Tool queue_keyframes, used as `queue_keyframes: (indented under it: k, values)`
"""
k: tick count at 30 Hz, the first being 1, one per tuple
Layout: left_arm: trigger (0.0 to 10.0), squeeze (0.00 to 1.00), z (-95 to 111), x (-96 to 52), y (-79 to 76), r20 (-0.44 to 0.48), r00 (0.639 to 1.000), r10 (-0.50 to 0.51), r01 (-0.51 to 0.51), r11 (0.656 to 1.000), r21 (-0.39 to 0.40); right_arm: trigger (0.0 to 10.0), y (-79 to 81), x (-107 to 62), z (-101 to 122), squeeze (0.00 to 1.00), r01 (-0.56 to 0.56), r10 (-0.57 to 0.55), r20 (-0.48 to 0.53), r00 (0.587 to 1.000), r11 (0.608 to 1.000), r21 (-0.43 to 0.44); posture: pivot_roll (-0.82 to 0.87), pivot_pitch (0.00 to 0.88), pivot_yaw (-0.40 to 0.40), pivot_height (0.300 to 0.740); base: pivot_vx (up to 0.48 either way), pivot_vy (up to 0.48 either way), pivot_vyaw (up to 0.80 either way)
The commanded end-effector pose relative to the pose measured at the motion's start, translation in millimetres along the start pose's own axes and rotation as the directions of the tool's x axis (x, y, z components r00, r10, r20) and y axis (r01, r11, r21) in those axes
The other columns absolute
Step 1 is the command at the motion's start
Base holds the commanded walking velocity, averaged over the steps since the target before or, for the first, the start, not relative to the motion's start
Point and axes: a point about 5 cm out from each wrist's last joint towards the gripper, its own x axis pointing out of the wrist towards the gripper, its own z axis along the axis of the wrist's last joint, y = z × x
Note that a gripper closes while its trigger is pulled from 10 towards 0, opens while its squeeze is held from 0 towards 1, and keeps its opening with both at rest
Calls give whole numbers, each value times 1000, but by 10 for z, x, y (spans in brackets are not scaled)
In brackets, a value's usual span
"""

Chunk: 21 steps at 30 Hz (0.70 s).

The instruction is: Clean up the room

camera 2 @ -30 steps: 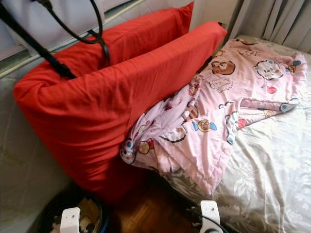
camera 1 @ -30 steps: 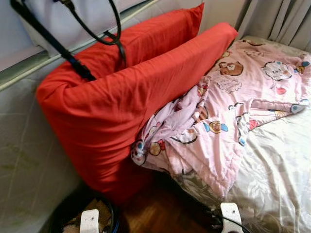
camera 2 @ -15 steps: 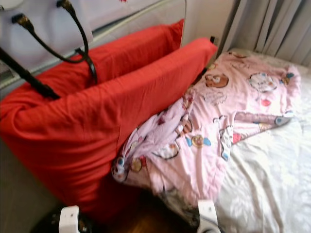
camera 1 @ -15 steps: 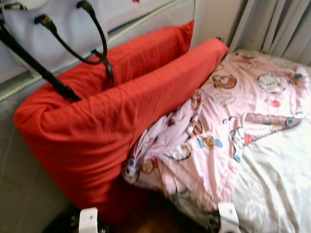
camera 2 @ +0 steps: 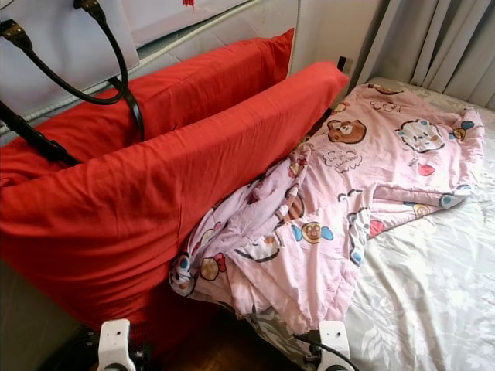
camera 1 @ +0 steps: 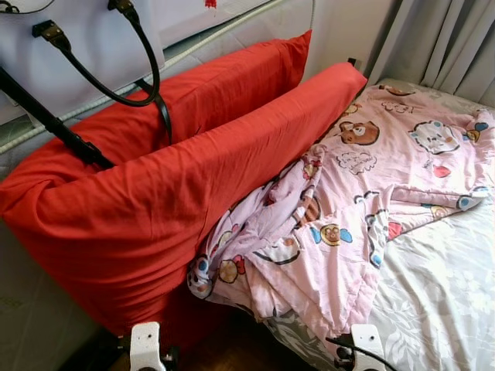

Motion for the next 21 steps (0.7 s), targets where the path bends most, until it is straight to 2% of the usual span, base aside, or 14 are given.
queue_keyframes:
  k: [1, 5, 12, 17, 21]
  values:
    - [10000, 0, 140, 28, -15, 79, 997, -13, 13, 1000, -2, 10000, -17, -23, -21, 0, 1, -3, 32, 999, 999, 36, -54, 147, -1, 740, 0, 0, 0]
    - [10000, 0, 361, -5, -148, 258, 959, -121, 107, 992, 69, 10000, -12, -41, 17, 0, -14, 9, 105, 994, 999, 51, -71, 159, 5, 740, 0, 0, 0]
    - [10000, 0, 390, -88, -135, 328, 935, -132, 113, 991, 77, 10000, -15, -53, 28, 0, -24, 18, 135, 991, 999, 46, -60, 171, 1, 740, 0, 0, 0]
    - [10000, 0, 377, -214, -109, 386, 915, -120, 99, 992, 73, 10000, -33, -73, 18, 0, -9, 2, 160, 987, 999, 39, -65, 180, -5, 740, 0, 0, 0]
    - [10000, 0, 443, -233, -128, 416, 903, -108, 91, 994, 61, 10000, -38, -78, 10, 0, -5, -2, 161, 987, 999, 48, -60, 181, -5, 740, 0, 0, 0]
